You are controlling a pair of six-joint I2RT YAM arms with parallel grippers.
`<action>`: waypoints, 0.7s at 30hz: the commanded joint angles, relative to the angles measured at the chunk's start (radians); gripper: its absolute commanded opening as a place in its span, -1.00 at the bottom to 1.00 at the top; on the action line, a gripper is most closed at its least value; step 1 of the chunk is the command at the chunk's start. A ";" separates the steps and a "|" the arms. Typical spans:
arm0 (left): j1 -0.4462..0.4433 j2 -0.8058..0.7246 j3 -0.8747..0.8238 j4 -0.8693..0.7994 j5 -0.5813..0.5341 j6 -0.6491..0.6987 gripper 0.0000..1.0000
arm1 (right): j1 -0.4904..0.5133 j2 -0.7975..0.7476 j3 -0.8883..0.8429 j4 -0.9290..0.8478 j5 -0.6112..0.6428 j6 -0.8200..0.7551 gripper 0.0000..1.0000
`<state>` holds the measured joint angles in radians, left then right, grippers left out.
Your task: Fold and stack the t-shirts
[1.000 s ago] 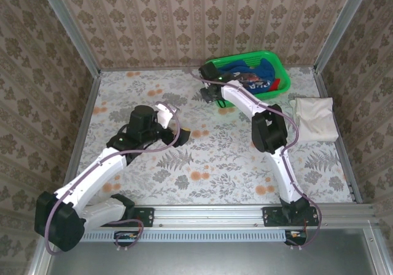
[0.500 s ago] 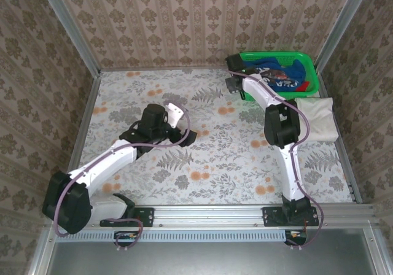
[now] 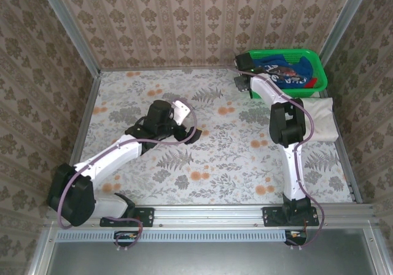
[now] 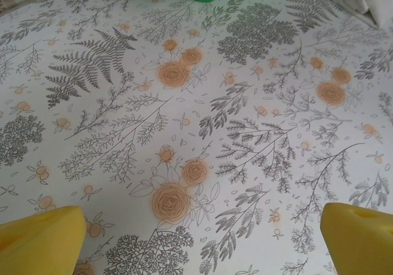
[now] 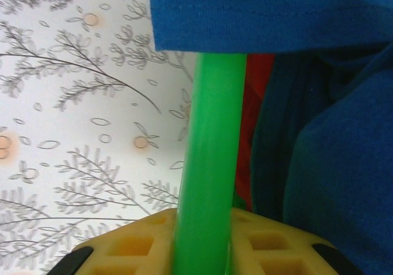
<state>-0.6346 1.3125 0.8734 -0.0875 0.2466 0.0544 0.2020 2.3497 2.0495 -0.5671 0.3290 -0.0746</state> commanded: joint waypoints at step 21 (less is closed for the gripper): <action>-0.031 -0.004 -0.004 0.259 -0.163 0.014 1.00 | -0.192 -0.249 -0.149 0.061 -0.156 0.226 0.71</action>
<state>-0.6609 1.2987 0.8677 0.1204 0.0887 0.0578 0.0208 2.0220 1.8698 -0.4484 0.2043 0.0998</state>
